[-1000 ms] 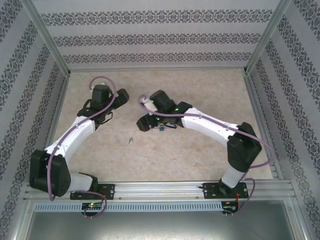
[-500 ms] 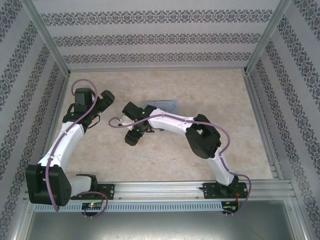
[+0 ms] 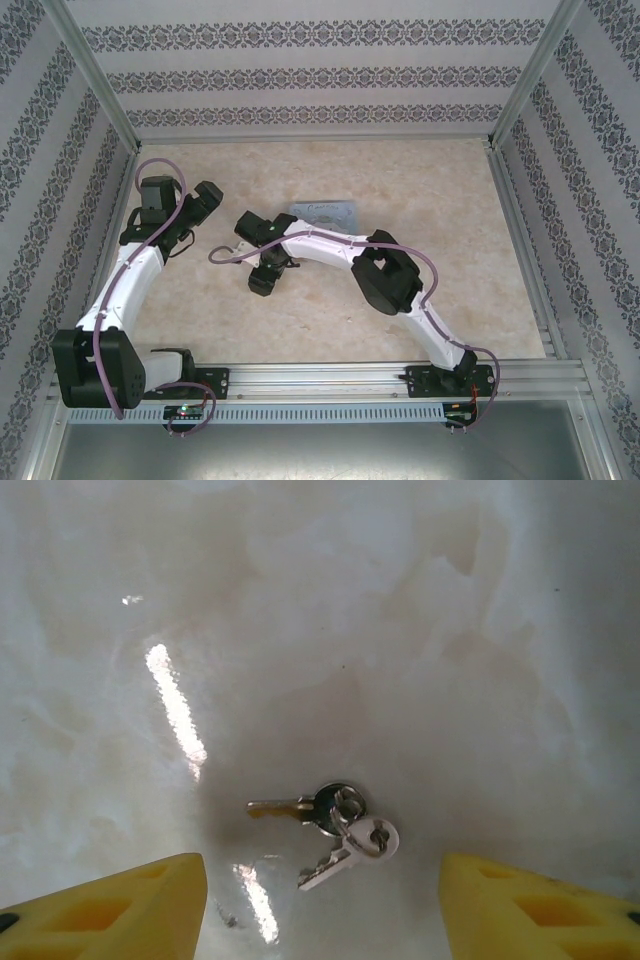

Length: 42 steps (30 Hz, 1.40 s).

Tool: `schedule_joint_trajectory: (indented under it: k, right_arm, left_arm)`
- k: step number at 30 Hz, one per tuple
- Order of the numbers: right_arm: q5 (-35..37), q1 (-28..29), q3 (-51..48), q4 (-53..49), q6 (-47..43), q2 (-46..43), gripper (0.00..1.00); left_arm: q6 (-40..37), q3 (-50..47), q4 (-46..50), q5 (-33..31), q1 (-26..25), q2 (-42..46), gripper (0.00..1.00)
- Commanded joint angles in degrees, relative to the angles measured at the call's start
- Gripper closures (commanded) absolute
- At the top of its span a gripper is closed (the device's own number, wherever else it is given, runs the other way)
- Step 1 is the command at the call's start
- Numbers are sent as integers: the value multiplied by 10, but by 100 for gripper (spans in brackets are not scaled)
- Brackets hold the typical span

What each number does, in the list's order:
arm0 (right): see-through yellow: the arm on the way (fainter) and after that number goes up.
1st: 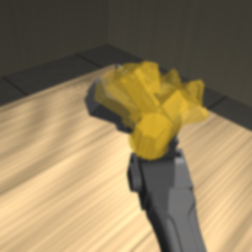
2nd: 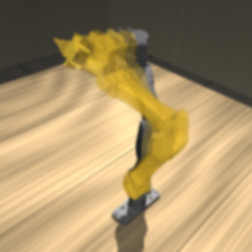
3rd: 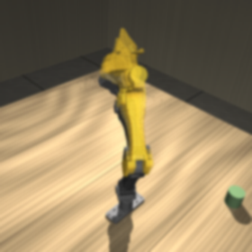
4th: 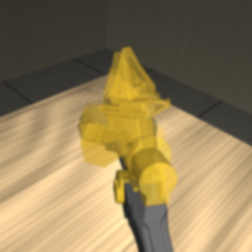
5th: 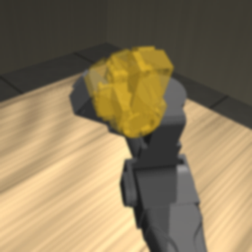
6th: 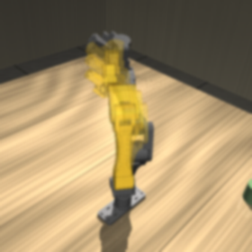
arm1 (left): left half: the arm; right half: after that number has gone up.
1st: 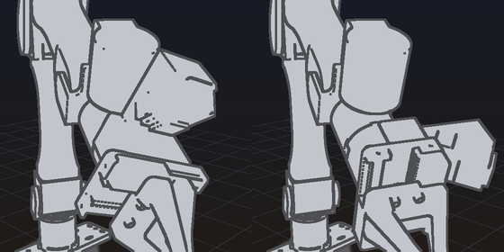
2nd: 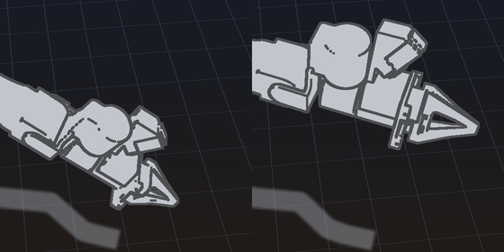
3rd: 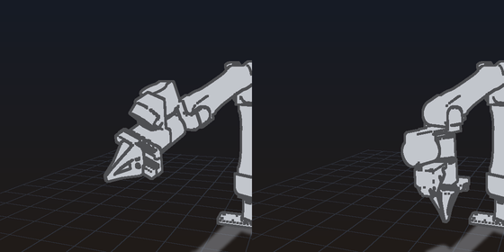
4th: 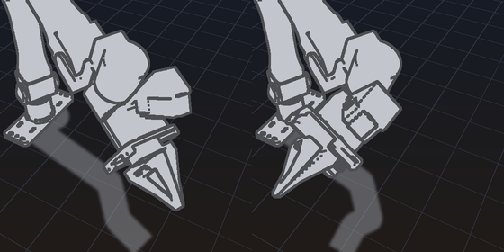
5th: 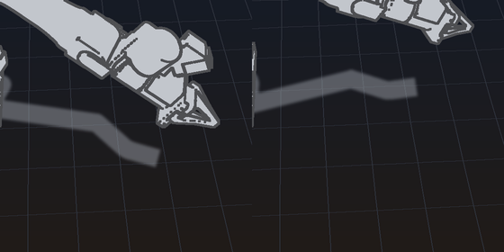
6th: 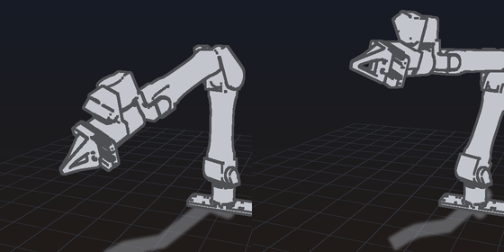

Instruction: Unlock a padlock with a key

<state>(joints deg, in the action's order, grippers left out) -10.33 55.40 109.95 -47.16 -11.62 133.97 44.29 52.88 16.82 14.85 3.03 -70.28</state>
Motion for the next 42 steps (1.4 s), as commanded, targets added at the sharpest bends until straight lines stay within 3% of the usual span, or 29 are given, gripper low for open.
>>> schedule_joint_trajectory:
  k: [1, 15, 24, 29, 42]
  right_arm:
    - [9, 7, 24, -17, -10, 18, 38]
    - [8, 4, 34, -20, -17, 34, 44]
    - [74, 30, -5, -5, -39, 28, 47]
    - [77, 31, -7, 5, -33, 31, 50]
    - [27, 19, -5, -5, -24, 28, 83]
  left_arm:
    - [8, 8, 9, 13, 11, -6, 1]
    - [11, 2, 8, 24, 26, -5, 1]
    - [20, -7, -1, 26, 30, -6, 1]
    - [22, -9, 0, 29, 31, -4, 1]
    - [24, -12, 1, 38, 31, 3, 1]
